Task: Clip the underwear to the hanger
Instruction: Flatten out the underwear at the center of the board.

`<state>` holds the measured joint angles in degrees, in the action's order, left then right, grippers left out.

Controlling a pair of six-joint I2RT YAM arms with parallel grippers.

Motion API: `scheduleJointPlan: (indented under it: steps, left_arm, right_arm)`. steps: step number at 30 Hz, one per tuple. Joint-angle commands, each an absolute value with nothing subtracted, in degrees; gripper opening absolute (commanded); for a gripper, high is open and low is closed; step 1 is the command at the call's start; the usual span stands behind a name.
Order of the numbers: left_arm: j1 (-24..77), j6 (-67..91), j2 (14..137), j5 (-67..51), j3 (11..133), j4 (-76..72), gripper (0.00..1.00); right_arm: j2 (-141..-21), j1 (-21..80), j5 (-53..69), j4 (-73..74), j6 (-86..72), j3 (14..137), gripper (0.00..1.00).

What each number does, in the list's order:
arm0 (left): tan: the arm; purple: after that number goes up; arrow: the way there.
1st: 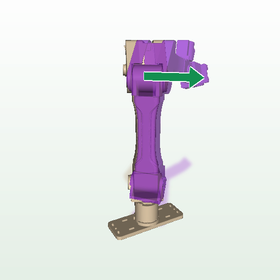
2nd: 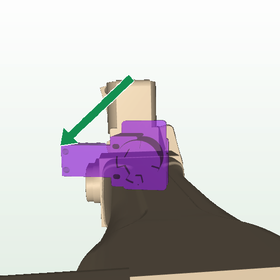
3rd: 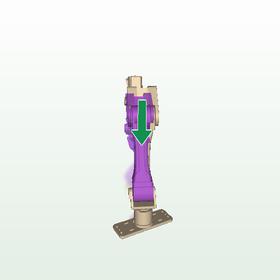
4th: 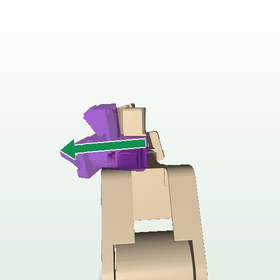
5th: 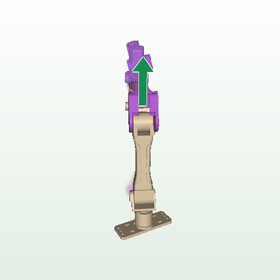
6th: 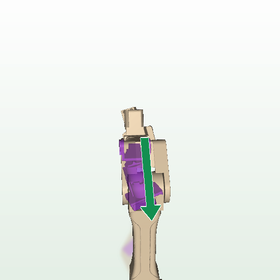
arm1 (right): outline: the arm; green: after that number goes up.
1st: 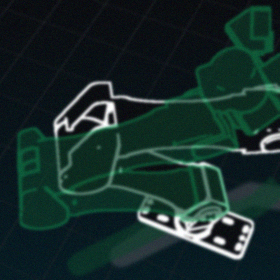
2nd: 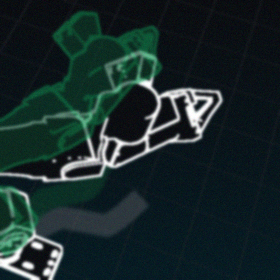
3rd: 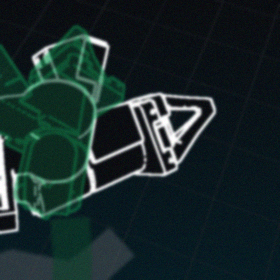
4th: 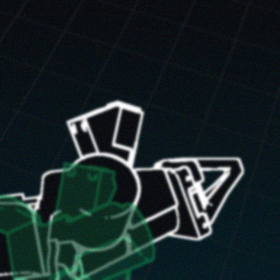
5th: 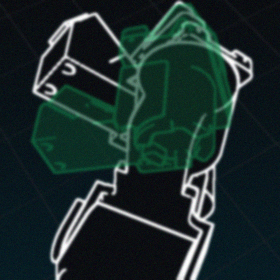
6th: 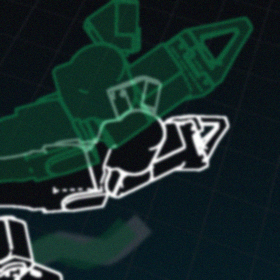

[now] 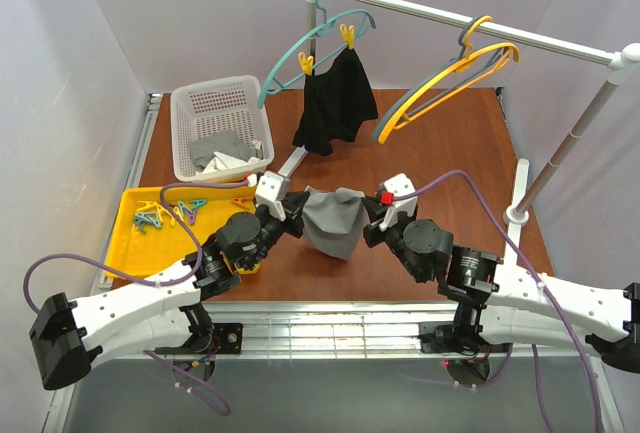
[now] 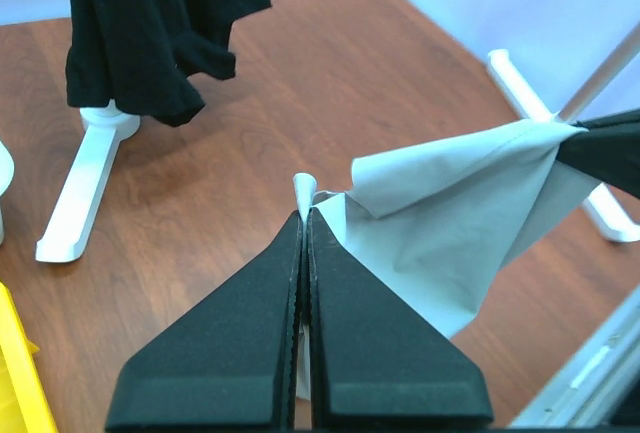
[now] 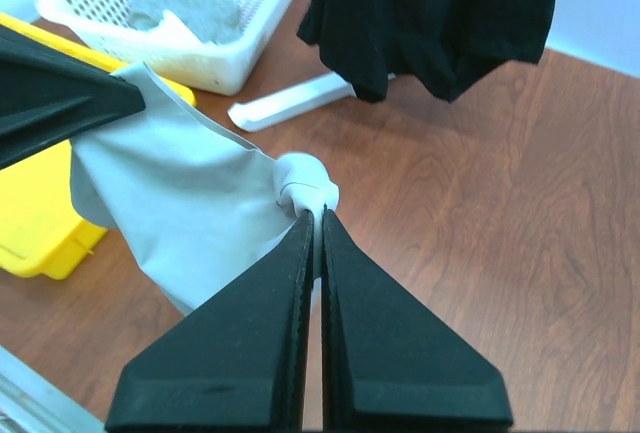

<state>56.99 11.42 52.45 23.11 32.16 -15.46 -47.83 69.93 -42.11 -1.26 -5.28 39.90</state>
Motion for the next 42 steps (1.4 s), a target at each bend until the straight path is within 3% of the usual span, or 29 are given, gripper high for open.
scheduleJointPlan:
  steps: [1,10,16,25,29,42]
  left_arm:
    - [58.01,14.24,48.79,22.59,34.72,-10.46,0.00]
    - [59.85,15.91,45.09,23.72,34.28,-9.58,0.00]
    - [59.68,15.03,51.49,27.95,32.79,-13.35,0.00]
    - [56.08,12.83,59.76,25.58,30.77,-22.32,0.00]
    - [51.60,13.01,64.33,18.83,29.62,-27.67,0.00]
    - [45.71,9.32,78.30,13.01,30.32,-39.38,0.00]
  right_arm:
    - [-46.15,73.29,-49.91,-1.32,-3.26,43.59,0.01]
    - [-44.91,75.59,-52.38,-2.02,-2.29,44.74,0.01]
    - [-46.58,74.45,-55.55,-2.37,-3.69,43.77,0.01]
    - [-50.80,57.24,-39.05,-5.61,-6.59,39.73,0.01]
    - [-53.69,52.75,-35.51,-7.21,-6.59,39.11,0.01]
    - [-64.33,44.38,-27.34,-13.53,-5.01,38.67,0.01]
